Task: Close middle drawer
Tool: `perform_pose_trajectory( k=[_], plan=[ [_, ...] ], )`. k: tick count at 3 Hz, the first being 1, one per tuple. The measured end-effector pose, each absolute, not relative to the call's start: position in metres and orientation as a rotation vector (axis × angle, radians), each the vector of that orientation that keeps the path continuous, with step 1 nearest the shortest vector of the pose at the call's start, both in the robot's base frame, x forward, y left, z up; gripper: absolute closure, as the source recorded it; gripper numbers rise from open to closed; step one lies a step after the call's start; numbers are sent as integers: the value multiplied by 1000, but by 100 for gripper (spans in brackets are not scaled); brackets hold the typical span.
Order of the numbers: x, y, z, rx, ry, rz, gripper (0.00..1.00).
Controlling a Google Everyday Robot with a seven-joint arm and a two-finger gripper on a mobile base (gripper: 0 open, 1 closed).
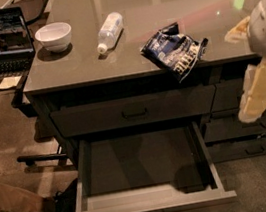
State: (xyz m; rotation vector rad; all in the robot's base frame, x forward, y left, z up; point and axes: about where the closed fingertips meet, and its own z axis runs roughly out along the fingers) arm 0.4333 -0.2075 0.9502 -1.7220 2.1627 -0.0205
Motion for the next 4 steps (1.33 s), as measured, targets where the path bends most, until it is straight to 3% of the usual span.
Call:
perform_pose_trajectory(
  k=[3, 4],
  plan=[
    [386, -135, 740, -1662, 1887, 490, 0],
    [382, -117, 661, -1583, 1790, 576, 0]
  ],
)
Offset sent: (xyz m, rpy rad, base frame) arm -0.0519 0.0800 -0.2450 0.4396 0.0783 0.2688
